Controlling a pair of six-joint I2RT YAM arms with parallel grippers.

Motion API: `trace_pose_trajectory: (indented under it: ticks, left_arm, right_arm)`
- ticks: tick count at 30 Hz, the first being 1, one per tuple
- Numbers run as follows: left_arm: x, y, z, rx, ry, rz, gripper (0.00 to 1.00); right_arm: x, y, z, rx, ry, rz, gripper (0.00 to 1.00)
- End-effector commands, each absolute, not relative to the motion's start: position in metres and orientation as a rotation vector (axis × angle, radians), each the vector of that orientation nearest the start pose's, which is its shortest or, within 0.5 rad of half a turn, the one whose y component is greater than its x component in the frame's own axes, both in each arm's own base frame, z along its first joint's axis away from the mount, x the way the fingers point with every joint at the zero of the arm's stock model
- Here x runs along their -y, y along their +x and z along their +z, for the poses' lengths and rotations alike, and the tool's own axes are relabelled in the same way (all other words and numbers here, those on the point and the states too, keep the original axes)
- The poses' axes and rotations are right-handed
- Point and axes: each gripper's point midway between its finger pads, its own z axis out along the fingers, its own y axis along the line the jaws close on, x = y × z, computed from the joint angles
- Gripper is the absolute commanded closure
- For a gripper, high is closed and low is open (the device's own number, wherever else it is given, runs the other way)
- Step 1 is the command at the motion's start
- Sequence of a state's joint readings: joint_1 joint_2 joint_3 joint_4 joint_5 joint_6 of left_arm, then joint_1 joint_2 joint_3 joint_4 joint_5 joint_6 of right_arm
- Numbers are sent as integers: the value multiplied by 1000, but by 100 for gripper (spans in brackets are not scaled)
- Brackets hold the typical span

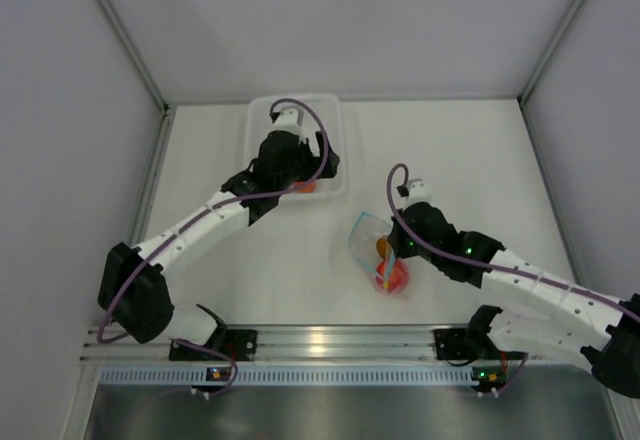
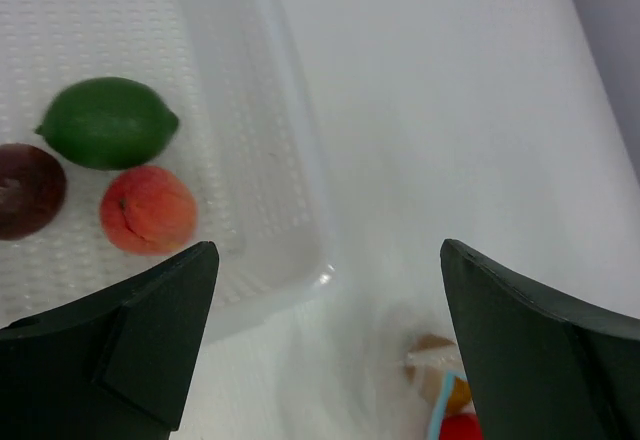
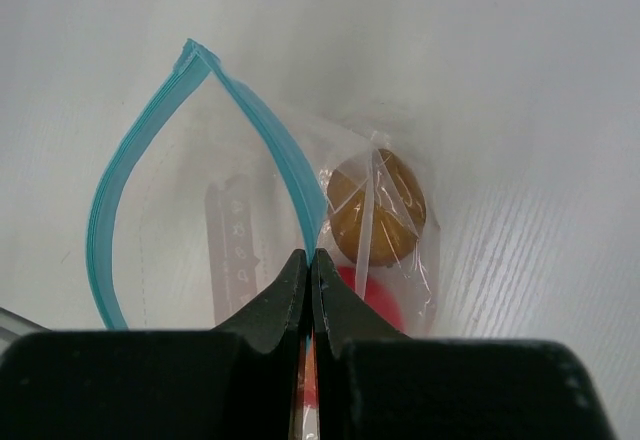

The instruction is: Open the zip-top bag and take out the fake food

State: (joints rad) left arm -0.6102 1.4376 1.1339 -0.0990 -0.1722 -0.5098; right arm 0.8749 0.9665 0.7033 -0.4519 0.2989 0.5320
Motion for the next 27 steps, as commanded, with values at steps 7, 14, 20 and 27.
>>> trace_pose_trajectory:
  ticks: [7, 14, 20, 27]
  left_arm:
    - [350, 255, 258, -1961, 281, -801, 7]
    - [388, 199, 245, -1983, 355, -845, 18]
    - [404, 171, 219, -2017, 375, -797, 32]
    - [424, 169, 194, -2069, 393, -770, 42]
  right_arm:
    - [-185, 203, 158, -2254, -262, 362, 100]
    - [-167, 189, 153, -2271, -260, 347, 100]
    - [-154, 183, 152, -2257, -199, 356, 100]
    - [-147, 180, 157, -2246, -151, 368, 100]
